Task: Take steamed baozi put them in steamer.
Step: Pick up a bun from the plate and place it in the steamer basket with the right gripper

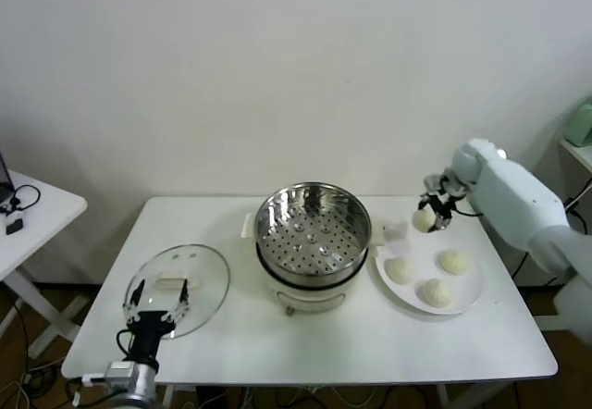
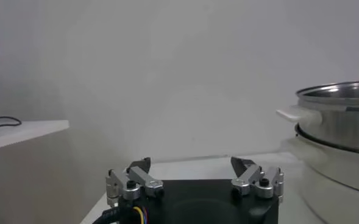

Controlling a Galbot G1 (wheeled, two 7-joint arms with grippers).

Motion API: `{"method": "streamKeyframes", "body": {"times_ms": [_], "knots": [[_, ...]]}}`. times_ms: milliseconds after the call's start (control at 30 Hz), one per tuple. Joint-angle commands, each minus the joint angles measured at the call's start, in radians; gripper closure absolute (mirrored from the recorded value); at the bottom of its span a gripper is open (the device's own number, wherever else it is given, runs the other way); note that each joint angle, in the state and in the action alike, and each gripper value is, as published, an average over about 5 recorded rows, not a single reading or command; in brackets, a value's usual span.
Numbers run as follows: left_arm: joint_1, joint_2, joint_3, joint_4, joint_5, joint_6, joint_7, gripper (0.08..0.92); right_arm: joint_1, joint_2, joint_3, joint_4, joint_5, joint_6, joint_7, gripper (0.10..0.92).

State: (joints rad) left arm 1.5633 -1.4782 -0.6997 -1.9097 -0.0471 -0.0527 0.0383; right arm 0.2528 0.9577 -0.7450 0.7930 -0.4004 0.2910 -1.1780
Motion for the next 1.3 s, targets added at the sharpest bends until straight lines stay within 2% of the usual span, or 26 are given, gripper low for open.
{"method": "streamKeyframes", "body": {"times_ms": [33,233,400,600,867,1067,1300], "knots": [[0.004,0.0,0.007,-0.005,0.003,0.001,0.002,0.177,0.23,-0.116,-0.219,0.491,-0.027,0.135,-0.002,0.347],[0.013,-0.003,0.014,-0.014,0.005,0.003,0.001,0.177,0.306,-0.07,-0.274,0.656,0.004,0.133,-0.002,0.347],[0.017,-0.008,0.015,-0.026,0.001,0.018,0.003,0.177,0.295,0.016,-0.285,0.7,-0.025,0.126,-0.002,0.347],[0.017,-0.009,0.013,-0.028,0.003,0.016,0.003,0.177,0.203,0.157,-0.279,0.598,-0.115,0.139,0.003,0.347],[0.033,0.014,-0.018,-0.027,-0.01,0.014,0.005,0.177,0.076,0.303,-0.247,0.382,-0.276,0.207,0.03,0.347],[0.043,0.029,-0.038,-0.013,-0.012,0.009,0.007,0.177,0.008,0.365,-0.209,0.28,-0.36,0.252,0.047,0.347],[0.037,0.032,-0.04,-0.006,-0.018,0.011,0.005,0.177,-0.02,0.386,-0.202,0.238,-0.389,0.264,0.054,0.346]]}}
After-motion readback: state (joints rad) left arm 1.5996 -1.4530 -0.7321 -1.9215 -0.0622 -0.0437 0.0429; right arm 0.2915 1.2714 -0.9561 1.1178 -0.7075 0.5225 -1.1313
